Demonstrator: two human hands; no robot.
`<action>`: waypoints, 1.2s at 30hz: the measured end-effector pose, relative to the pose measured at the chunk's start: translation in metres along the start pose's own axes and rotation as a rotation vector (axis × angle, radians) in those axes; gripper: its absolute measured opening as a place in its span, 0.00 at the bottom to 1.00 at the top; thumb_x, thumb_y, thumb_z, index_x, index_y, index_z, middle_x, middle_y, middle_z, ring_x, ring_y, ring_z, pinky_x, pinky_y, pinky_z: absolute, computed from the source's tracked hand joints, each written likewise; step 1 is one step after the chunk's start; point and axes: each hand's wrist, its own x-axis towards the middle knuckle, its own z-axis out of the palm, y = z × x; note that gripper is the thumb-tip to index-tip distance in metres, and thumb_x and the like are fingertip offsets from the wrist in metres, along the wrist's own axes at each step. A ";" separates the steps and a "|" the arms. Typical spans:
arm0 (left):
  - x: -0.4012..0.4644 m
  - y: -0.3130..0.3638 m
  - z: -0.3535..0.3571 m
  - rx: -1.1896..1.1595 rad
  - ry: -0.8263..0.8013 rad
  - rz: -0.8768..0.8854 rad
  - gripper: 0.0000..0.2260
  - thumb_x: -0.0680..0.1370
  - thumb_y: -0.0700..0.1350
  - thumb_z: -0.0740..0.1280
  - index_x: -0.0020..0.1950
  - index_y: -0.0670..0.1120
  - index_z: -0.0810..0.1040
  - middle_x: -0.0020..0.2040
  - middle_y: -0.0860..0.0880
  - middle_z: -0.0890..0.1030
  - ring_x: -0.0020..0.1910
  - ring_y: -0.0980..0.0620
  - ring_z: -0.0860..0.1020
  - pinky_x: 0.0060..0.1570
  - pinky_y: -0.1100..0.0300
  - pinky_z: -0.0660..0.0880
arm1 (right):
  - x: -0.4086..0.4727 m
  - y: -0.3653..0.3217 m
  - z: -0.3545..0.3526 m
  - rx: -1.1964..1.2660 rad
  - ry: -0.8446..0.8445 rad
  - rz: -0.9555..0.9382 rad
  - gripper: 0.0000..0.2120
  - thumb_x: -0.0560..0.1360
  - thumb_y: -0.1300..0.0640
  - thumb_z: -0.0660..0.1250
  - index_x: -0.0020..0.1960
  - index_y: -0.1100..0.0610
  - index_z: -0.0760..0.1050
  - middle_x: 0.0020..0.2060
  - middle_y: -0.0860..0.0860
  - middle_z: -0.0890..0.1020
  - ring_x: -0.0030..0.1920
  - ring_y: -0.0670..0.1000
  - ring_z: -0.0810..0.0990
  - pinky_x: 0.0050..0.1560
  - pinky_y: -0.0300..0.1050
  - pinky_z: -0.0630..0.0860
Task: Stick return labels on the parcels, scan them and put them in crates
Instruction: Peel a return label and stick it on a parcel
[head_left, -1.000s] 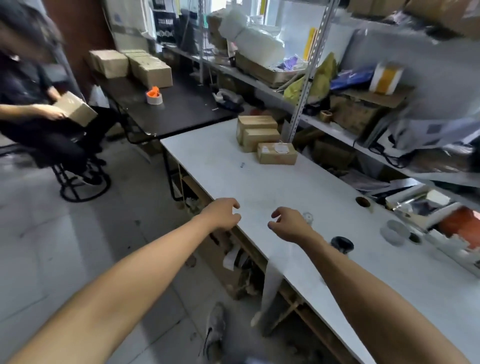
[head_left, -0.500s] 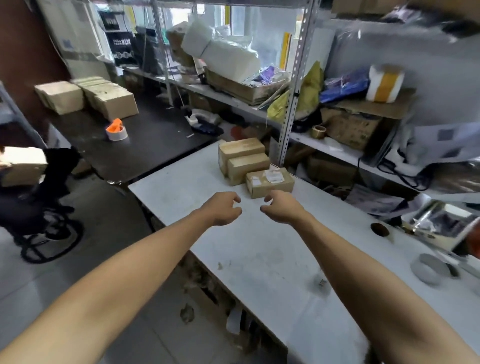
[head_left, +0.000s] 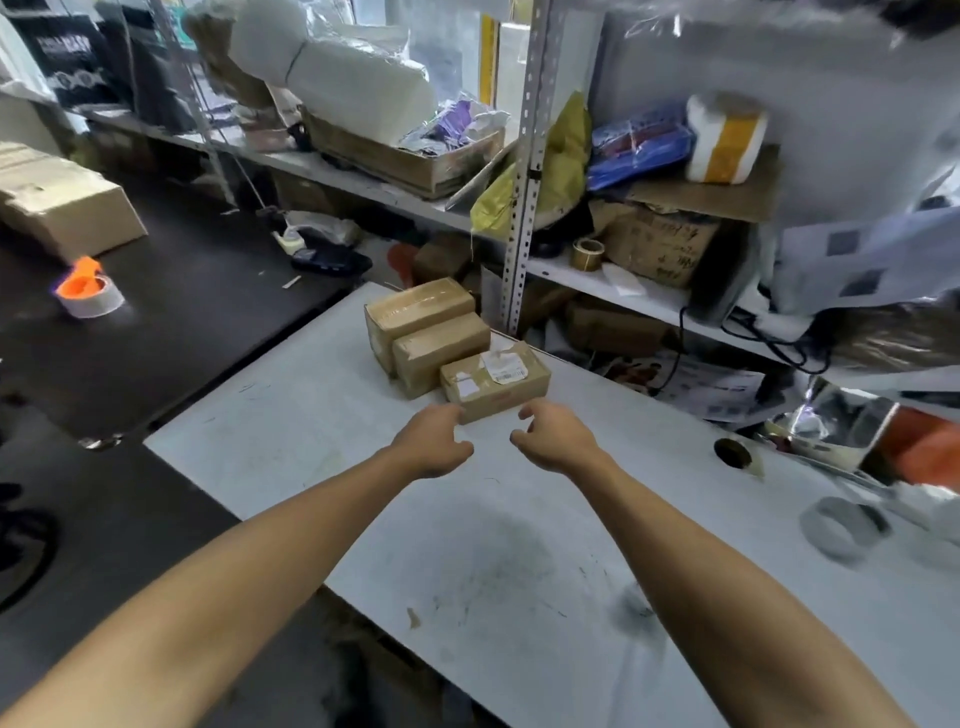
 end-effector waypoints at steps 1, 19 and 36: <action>0.012 -0.002 -0.001 0.004 0.004 0.008 0.27 0.78 0.48 0.70 0.76 0.46 0.68 0.74 0.45 0.71 0.71 0.45 0.71 0.66 0.52 0.72 | 0.008 -0.001 0.001 0.008 0.008 0.018 0.20 0.78 0.50 0.67 0.69 0.55 0.72 0.59 0.53 0.80 0.54 0.52 0.78 0.49 0.45 0.76; 0.197 -0.060 0.014 0.165 -0.156 0.172 0.41 0.70 0.56 0.77 0.78 0.48 0.62 0.78 0.40 0.58 0.75 0.38 0.56 0.69 0.47 0.67 | 0.103 0.002 0.064 0.359 0.021 0.460 0.22 0.78 0.52 0.66 0.71 0.55 0.72 0.51 0.50 0.82 0.52 0.52 0.80 0.58 0.48 0.78; 0.071 0.015 0.080 -0.199 -0.223 0.046 0.49 0.58 0.80 0.69 0.71 0.55 0.65 0.63 0.50 0.76 0.62 0.46 0.75 0.58 0.46 0.78 | 0.016 0.067 0.060 1.106 0.105 0.650 0.25 0.76 0.48 0.72 0.69 0.53 0.68 0.54 0.51 0.82 0.49 0.52 0.85 0.50 0.48 0.82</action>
